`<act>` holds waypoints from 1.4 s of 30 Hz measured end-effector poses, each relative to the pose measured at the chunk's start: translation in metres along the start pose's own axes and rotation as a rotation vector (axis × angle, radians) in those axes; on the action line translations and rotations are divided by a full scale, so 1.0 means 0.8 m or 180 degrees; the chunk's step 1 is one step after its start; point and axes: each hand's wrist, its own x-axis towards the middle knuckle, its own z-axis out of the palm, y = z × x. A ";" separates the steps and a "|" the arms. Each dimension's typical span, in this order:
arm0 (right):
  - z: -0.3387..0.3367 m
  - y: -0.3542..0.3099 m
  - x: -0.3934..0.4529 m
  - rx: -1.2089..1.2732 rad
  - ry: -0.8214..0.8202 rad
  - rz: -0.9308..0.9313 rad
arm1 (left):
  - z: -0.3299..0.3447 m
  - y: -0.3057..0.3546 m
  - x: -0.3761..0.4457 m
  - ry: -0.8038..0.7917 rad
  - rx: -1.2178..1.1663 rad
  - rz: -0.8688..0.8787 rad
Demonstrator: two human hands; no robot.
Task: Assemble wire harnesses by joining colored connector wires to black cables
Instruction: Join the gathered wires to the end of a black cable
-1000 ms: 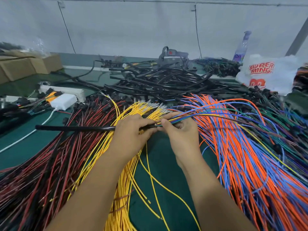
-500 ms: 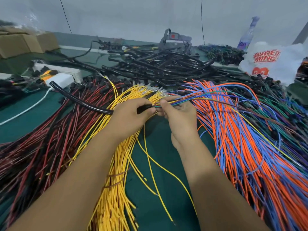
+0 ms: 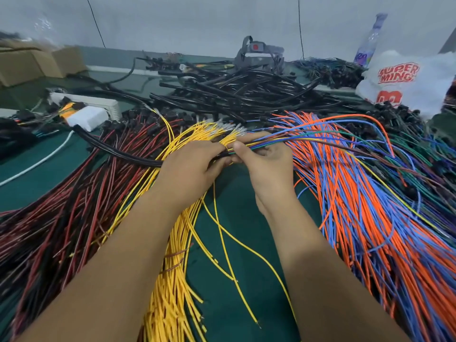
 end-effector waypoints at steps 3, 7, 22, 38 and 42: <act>-0.005 -0.001 -0.001 -0.0090 0.0092 -0.0094 | 0.000 0.002 0.001 0.0048 -0.0045 0.0019; -0.009 0.003 -0.001 -0.0407 0.0062 0.0015 | 0.001 0.002 -0.001 0.0092 -0.0145 0.0102; 0.002 0.005 -0.012 -0.0882 -0.0032 0.0419 | 0.005 0.003 -0.004 -0.0229 -0.0433 -0.0169; -0.011 -0.006 -0.004 -0.0812 0.0613 -0.0275 | 0.005 0.009 -0.001 -0.0506 0.0250 -0.0208; -0.006 -0.004 -0.007 -0.1359 0.0467 -0.0453 | 0.006 0.012 -0.001 -0.0432 0.0240 -0.0089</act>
